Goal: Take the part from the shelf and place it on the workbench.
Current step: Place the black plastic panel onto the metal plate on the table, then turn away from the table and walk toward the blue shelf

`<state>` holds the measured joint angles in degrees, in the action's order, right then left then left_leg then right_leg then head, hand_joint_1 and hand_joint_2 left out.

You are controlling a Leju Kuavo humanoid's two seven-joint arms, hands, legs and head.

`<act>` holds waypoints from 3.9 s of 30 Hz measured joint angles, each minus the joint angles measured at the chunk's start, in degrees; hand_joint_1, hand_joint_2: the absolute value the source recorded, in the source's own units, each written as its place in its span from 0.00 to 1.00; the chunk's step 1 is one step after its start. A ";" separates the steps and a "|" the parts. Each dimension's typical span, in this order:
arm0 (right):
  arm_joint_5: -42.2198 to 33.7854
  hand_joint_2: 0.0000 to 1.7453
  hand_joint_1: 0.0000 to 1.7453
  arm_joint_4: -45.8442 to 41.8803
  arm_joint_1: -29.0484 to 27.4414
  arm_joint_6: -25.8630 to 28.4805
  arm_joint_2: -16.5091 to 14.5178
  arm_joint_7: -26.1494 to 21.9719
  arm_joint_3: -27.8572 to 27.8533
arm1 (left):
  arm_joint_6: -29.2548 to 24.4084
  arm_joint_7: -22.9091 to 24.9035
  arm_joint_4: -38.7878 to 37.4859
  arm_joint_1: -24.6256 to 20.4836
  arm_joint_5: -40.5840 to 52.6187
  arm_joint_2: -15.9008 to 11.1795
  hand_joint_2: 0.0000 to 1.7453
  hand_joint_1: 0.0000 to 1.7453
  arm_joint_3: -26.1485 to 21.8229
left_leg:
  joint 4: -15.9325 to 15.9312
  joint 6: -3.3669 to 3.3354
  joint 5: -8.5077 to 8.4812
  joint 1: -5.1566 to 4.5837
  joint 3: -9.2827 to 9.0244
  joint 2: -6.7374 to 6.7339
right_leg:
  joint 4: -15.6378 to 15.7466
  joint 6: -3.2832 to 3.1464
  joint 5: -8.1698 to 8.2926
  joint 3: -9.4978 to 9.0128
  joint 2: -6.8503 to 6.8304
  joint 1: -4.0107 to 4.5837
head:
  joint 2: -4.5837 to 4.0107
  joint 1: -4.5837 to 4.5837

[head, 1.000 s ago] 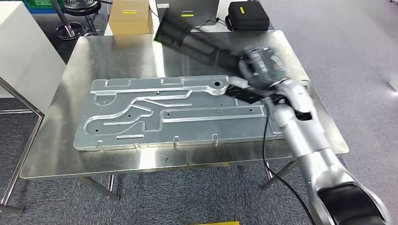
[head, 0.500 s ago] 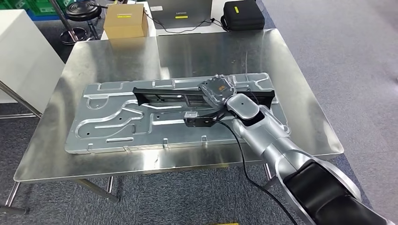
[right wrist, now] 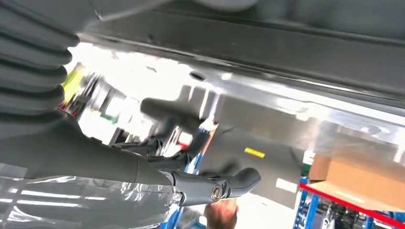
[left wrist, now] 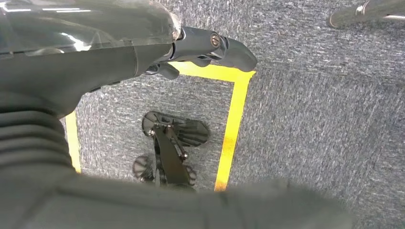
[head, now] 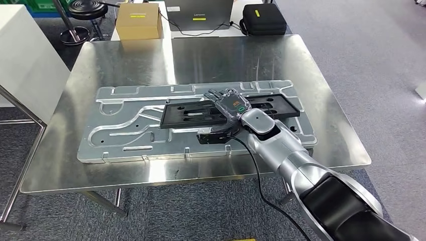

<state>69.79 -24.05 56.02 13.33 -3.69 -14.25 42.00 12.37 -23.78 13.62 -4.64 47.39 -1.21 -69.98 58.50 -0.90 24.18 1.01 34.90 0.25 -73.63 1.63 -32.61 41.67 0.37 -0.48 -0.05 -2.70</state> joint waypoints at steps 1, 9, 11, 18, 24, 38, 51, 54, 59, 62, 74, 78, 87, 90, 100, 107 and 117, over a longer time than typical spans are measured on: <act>-2.06 0.00 0.00 -0.01 -0.32 -0.21 -0.10 -1.33 -0.72 | -0.01 0.05 0.00 -0.01 0.00 -0.01 0.00 0.00 -0.01 | 0.01 0.00 0.02 -0.01 -0.01 0.01 | -1.63 0.02 -0.09 0.88 -0.01 -0.03 | -0.01 0.01; -24.66 0.00 0.00 -4.18 -1.72 -7.20 -1.36 -16.29 -11.13 | -0.02 0.60 -0.08 -0.31 0.00 0.11 0.00 0.00 -0.01 | -0.15 1.53 0.17 -0.19 -0.10 0.10 | 14.92 -1.96 7.81 -6.49 -0.15 0.68 | 0.00 -0.03; -32.16 0.00 0.00 -7.94 -3.04 -9.46 -1.32 -20.22 -14.74 | 0.00 0.74 -0.09 -0.31 -0.01 0.11 0.00 0.00 -0.01 | 0.87 2.08 1.11 -0.16 0.23 0.06 | 15.51 -2.58 8.08 -6.82 -0.22 0.39 | 0.00 -0.06; -54.78 0.00 0.00 -31.92 -13.91 -5.78 2.51 -25.57 -24.61 | 0.39 0.73 -0.09 0.01 -0.89 -0.02 0.00 0.00 -0.51 | 13.17 2.73 5.24 0.02 5.75 0.01 | 15.61 -3.05 7.80 -7.32 -0.55 0.28 | 0.00 -0.11; -52.92 0.00 0.00 -55.55 -28.52 11.09 8.79 -26.09 -34.05 | 0.48 -0.35 -0.13 0.48 -3.02 0.14 0.00 0.00 -2.15 | 0.52 1.28 1.21 -0.14 -0.65 0.19 | 14.92 -1.40 6.93 -7.41 -0.41 0.47 | 0.00 0.04; -22.47 0.00 0.00 -55.63 -62.56 20.53 10.91 -25.30 -64.81 | -0.45 0.56 -0.13 1.42 -4.11 2.28 0.00 0.00 -5.67 | -0.20 0.55 -0.24 -0.42 -0.47 0.06 | 15.85 -0.80 4.51 -11.00 -0.37 0.35 | 0.00 0.28; 9.03 0.00 0.00 -18.39 -60.14 26.19 6.55 -17.09 -94.79 | 0.46 0.45 -0.13 1.44 -3.43 2.56 0.00 0.00 -6.56 | 0.80 1.18 8.36 -0.73 -8.35 0.04 | 15.71 -2.55 10.43 -4.67 -0.69 0.37 | 0.01 0.05; 11.53 0.00 0.00 -12.00 -59.17 25.06 6.30 -12.56 -99.41 | 0.61 0.21 -0.13 1.41 -3.18 2.80 0.00 0.00 -6.62 | -3.12 0.40 7.18 -1.31 -10.43 0.03 | 15.76 -1.54 11.71 -4.35 -0.70 0.18 | 0.00 0.11; 12.33 0.00 0.00 -2.29 -57.67 13.10 6.09 -1.35 -106.04 | 1.34 0.10 -0.15 1.65 -2.02 3.56 0.00 0.00 -6.66 | -3.75 -1.12 3.71 -0.99 -8.01 -0.73 | 9.89 -0.15 4.76 -2.31 -0.37 -0.39 | 0.01 0.42; 13.53 0.00 0.00 2.28 -56.65 1.42 5.63 7.39 -108.49 | 1.89 0.63 -0.21 1.64 -0.83 3.80 0.00 0.00 -6.60 | -3.38 -0.97 1.95 -0.98 -5.54 -1.06 | 0.38 0.70 -0.37 -1.28 -0.38 -0.88 | 0.01 0.53; 16.01 0.00 0.00 9.99 -54.27 -17.65 1.34 19.44 -112.18 | 2.14 5.59 -0.95 1.56 3.42 5.42 0.00 0.00 -4.82 | 4.88 2.78 5.54 -0.13 1.86 -0.85 | 16.34 -2.38 4.50 -11.85 -0.69 -0.81 | 0.00 0.32; 15.27 0.00 0.00 10.40 -54.12 -17.42 0.62 17.30 -112.81 | 2.16 6.14 -1.03 1.46 4.49 5.94 0.00 0.00 -3.91 | 15.92 2.42 10.67 -0.28 2.73 -0.75 | 16.09 -2.88 7.29 -8.08 -0.72 0.10 | 0.00 0.32; 12.78 0.00 0.00 10.86 -53.77 -17.70 -0.12 13.79 -114.75 | 2.36 5.18 -1.09 0.34 5.62 6.31 0.00 0.00 -2.29 | -4.15 -0.61 6.65 -1.59 -11.87 -1.29 | 15.28 -0.86 11.18 -4.20 -0.53 0.15 | 0.00 0.32; 12.96 0.00 0.00 10.97 -53.78 -17.72 -0.10 13.68 -115.20 | 2.33 5.01 -1.16 0.34 5.63 6.44 0.00 0.00 -2.23 | -4.25 -1.52 4.37 -1.38 -9.53 -1.95 | 8.65 -0.23 3.17 -2.28 -0.29 -0.16 | 0.00 0.52; 14.15 0.00 0.00 11.10 -53.24 -17.74 -0.03 14.01 -115.22 | 2.26 4.86 -1.16 0.23 5.81 6.51 0.00 0.00 -2.15 | -0.31 0.71 -0.69 -1.38 -0.49 -2.51 | 16.85 -0.10 1.39 -15.66 -0.38 -0.68 | 0.00 0.52; 15.25 0.00 0.00 11.11 -53.34 -17.61 -0.01 13.84 -115.21 | 2.19 5.00 -1.24 0.61 5.80 6.61 0.00 0.00 -2.15 | 13.41 2.28 10.98 -0.69 3.41 -0.82 | 16.89 -2.61 5.56 -10.83 -0.76 -0.21 | 0.00 0.47; 17.24 0.00 0.00 11.46 -53.20 -17.57 -0.42 13.70 -114.31 | 1.80 4.97 -1.25 0.30 4.87 6.26 0.00 0.00 -2.16 | -4.04 -0.40 6.49 -1.36 -10.49 -0.80 | 16.08 -0.44 10.80 -5.11 -0.59 -0.04 | 0.00 0.50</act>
<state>87.03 -12.58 2.81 -4.24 -4.11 -0.55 -72.31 14.16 -18.80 12.37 -4.34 52.25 5.04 -72.13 54.45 -1.30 30.67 -0.35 24.41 -0.55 -57.55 1.18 -21.81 36.57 -0.22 -0.53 -0.05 -2.20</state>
